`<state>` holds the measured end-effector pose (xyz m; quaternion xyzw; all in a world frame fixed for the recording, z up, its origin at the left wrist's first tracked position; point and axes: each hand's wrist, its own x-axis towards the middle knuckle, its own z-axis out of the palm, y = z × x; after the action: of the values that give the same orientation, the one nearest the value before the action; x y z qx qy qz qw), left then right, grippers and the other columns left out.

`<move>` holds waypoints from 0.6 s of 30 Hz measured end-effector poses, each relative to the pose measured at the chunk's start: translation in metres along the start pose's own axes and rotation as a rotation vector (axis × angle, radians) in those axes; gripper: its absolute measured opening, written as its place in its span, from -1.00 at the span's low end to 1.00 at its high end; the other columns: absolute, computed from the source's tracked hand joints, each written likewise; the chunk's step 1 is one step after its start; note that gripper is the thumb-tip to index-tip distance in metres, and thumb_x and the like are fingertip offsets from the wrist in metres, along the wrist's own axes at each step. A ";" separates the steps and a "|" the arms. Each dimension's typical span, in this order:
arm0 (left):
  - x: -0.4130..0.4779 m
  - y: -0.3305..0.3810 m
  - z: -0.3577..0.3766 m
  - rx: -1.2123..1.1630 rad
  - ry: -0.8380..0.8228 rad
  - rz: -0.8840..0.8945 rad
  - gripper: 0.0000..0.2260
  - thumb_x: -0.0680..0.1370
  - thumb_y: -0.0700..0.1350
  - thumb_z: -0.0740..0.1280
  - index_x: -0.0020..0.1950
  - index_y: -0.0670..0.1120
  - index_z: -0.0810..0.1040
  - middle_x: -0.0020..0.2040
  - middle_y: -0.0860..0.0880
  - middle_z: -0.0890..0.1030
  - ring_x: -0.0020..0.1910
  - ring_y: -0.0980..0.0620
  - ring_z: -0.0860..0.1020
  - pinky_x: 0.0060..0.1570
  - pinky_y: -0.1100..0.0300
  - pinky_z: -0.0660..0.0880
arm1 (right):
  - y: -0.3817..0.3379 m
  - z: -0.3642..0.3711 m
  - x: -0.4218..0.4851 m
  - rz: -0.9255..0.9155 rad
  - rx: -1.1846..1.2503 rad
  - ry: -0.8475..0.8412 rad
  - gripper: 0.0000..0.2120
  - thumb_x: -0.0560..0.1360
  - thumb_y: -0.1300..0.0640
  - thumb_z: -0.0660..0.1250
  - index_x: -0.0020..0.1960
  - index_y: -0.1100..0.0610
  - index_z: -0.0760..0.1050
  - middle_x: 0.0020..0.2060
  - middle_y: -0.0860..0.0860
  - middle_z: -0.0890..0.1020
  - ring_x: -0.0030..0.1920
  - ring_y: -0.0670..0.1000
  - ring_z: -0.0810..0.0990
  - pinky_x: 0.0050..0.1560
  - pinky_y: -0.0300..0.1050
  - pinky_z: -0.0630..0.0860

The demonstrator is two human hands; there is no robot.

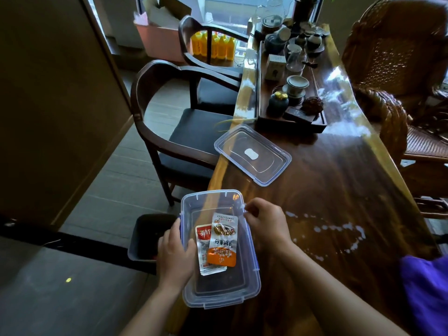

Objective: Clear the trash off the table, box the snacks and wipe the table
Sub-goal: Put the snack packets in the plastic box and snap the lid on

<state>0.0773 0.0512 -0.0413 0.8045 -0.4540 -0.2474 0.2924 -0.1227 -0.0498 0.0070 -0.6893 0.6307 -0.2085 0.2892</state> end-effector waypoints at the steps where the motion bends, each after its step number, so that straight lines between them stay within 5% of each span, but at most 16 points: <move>1: 0.001 0.000 0.002 -0.010 0.000 -0.006 -0.45 0.57 -0.14 0.32 0.54 -0.06 0.26 0.38 -0.11 0.45 0.34 -0.07 0.38 0.18 0.14 0.27 | 0.002 -0.002 0.011 0.008 0.003 0.024 -0.96 0.46 0.19 0.42 -0.11 0.09 0.63 -0.24 -0.07 0.67 -0.21 -0.06 0.62 -0.22 -0.16 0.53; 10: 0.009 0.002 0.011 -0.158 0.011 -0.004 -0.48 0.66 -0.10 0.16 0.60 0.04 0.09 0.51 -0.07 0.28 0.31 0.14 0.31 0.11 0.16 0.32 | 0.038 0.006 0.098 0.080 -0.234 -0.068 -0.85 0.47 0.20 0.31 -0.01 0.10 0.62 -0.10 0.06 0.68 -0.04 0.14 0.63 -0.11 -0.05 0.54; 13: 0.013 0.001 0.014 -0.162 0.017 -0.004 -0.51 0.67 -0.10 0.14 0.59 0.09 0.12 0.48 -0.04 0.30 0.24 0.21 0.30 0.08 0.17 0.34 | 0.045 0.010 0.114 0.017 -0.358 -0.085 -0.78 0.53 0.15 0.34 0.17 0.11 0.57 0.10 0.08 0.60 0.12 0.15 0.56 0.01 -0.02 0.51; 18: 0.015 -0.003 0.019 -0.153 0.033 -0.017 -0.54 0.67 -0.13 0.13 0.58 0.08 0.16 0.45 -0.01 0.32 0.22 0.25 0.31 -0.05 0.46 0.26 | 0.053 0.016 0.136 -0.027 -0.495 -0.096 -0.71 0.57 0.09 0.35 0.27 0.11 0.51 0.17 0.09 0.55 0.19 0.14 0.47 0.09 0.06 0.52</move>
<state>0.0729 0.0343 -0.0588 0.7877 -0.4219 -0.2704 0.3584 -0.1362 -0.1843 -0.0506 -0.7567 0.6387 -0.0188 0.1385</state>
